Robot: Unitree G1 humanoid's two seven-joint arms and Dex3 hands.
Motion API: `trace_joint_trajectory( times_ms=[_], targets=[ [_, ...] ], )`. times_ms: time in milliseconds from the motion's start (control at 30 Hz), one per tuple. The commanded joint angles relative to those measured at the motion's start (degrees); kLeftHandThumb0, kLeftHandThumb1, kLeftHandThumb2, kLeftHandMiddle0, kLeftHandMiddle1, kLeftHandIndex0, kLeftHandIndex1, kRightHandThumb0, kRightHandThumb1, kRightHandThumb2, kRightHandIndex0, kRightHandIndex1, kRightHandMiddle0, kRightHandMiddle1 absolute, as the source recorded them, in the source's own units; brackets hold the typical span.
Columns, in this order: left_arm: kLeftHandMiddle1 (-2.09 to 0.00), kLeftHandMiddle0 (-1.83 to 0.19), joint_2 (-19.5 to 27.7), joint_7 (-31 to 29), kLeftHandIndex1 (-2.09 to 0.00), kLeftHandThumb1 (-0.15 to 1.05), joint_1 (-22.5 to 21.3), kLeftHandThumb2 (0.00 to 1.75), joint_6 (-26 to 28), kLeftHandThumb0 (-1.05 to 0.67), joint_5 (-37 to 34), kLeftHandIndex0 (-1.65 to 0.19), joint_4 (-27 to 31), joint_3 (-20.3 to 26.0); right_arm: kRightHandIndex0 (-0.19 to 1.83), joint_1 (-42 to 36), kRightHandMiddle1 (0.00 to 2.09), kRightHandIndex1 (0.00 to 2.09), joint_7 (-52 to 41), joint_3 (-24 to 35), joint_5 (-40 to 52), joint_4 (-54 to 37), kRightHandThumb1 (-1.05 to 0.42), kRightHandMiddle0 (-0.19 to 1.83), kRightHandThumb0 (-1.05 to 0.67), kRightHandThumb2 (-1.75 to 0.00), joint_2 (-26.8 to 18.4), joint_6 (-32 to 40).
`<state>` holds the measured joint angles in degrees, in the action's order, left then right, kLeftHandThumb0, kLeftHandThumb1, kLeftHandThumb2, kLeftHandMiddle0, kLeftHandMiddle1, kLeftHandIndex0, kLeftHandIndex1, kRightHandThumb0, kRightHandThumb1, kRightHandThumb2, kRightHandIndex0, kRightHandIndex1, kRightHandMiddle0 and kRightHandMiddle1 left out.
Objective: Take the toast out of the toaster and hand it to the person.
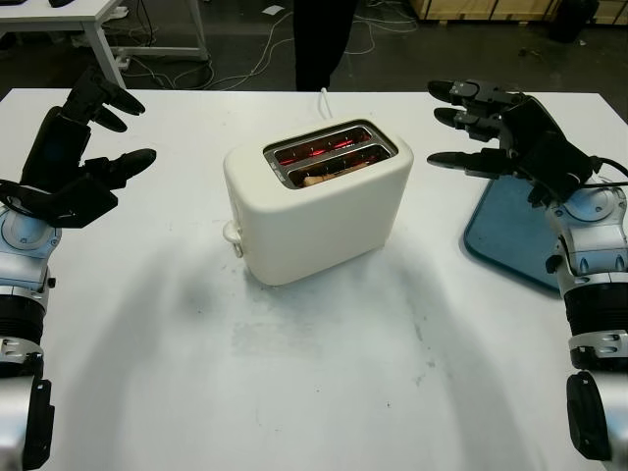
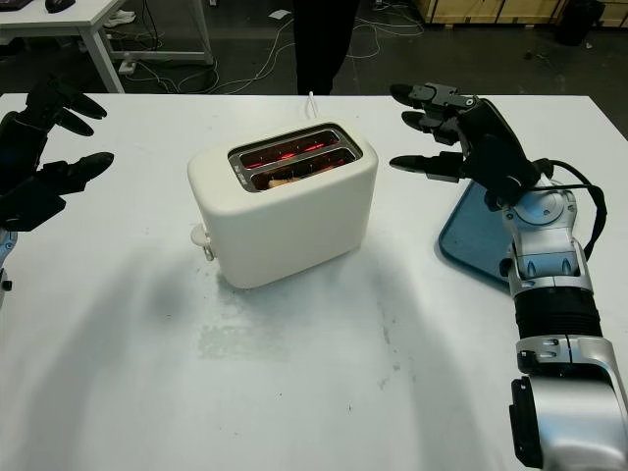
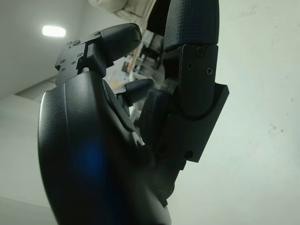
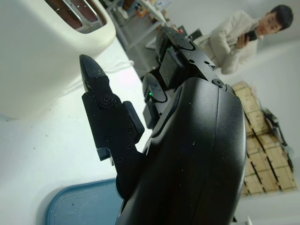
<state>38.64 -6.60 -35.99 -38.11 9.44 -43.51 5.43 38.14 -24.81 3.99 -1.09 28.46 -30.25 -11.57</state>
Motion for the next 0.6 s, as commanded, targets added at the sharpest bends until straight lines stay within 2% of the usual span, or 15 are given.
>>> trace_joint_trajectory(
  times_ms=[0,267,400,567],
  targets=[
    [-1.75,0.0,0.06,0.36,-1.58,0.92,-0.03,0.46,-0.75,-1.05,0.03,0.0,-0.17,0.19,0.51,0.54,0.0,0.01,0.2,-0.01,-0.16,-0.28,-0.79,0.5,-0.22,0.0,-0.22,-0.8],
    [-1.74,0.0,0.18,0.5,-1.57,0.92,-0.19,0.46,-1.28,-1.05,0.24,0.0,-0.88,0.1,0.5,0.44,0.0,0.0,0.02,0.18,0.23,-0.24,-0.79,0.5,-0.22,0.0,-0.15,-0.65],
    [-1.74,0.0,0.24,0.09,-1.59,0.92,0.08,0.45,0.15,-1.05,0.1,0.0,0.09,0.1,0.5,0.41,0.0,0.0,0.35,0.0,-0.16,-0.62,-0.79,0.5,-0.23,0.0,-0.18,-0.06],
    [-1.75,0.0,-0.02,0.28,-1.59,0.92,-0.09,0.46,-1.17,-1.05,-0.21,0.0,-0.54,0.24,0.5,0.54,0.0,0.0,0.03,0.19,0.32,-0.03,-0.79,0.5,-0.23,0.0,-0.03,-0.66]
  ],
)
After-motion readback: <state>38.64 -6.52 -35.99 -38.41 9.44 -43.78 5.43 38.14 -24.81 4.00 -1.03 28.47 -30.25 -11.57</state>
